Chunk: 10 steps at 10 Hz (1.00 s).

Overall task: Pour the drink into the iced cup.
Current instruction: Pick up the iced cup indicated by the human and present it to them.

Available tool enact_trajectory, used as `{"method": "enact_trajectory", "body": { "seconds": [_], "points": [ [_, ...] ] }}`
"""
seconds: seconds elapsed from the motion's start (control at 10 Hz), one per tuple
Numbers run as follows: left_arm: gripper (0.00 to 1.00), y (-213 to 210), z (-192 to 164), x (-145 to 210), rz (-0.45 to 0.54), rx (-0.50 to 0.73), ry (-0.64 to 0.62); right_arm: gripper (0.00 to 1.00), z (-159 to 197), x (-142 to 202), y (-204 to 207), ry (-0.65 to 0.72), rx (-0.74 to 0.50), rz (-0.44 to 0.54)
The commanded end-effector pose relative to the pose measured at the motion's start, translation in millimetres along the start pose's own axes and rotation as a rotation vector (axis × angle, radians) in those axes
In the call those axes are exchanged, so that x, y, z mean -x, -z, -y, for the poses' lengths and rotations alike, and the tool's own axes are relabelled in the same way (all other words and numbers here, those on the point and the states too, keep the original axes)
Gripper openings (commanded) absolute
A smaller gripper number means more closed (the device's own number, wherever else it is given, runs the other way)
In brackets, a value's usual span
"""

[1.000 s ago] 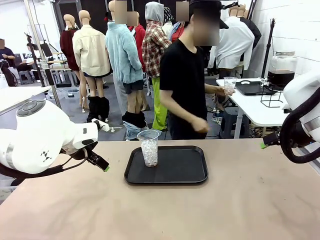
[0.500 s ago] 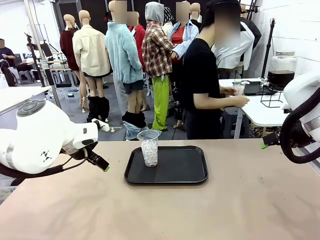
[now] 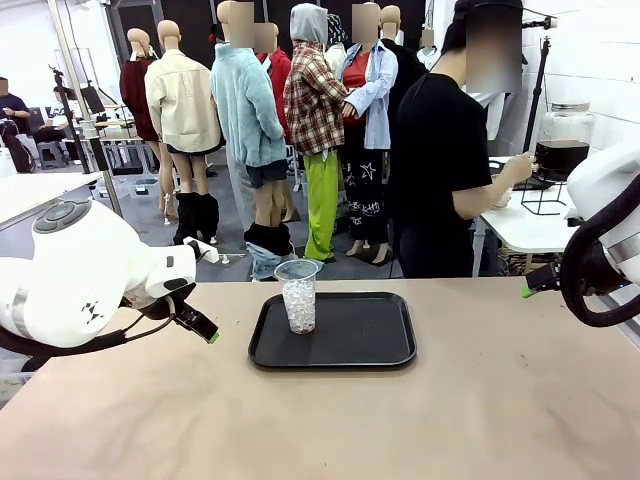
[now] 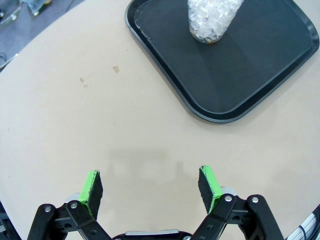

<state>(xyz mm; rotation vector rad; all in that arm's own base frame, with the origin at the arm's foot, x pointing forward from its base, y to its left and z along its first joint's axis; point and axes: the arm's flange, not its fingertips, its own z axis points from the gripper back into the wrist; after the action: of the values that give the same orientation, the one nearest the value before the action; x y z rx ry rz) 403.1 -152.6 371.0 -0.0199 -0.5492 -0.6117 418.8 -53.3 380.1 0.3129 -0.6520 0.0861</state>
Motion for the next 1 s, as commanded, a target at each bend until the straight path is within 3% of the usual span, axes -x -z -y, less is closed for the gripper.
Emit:
{"method": "enact_trajectory", "body": {
  "seconds": [0.0,0.9],
  "points": [
    [1.00,-0.6,-1.5,0.6,0.001,0.000,-0.004,1.00,-0.7,1.2,0.7,-0.008,-0.004,0.010],
    [1.00,-0.6,-1.5,0.6,0.001,0.000,-0.004,1.00,-0.7,1.2,0.7,-0.008,-0.004,0.010]
  ]
}}
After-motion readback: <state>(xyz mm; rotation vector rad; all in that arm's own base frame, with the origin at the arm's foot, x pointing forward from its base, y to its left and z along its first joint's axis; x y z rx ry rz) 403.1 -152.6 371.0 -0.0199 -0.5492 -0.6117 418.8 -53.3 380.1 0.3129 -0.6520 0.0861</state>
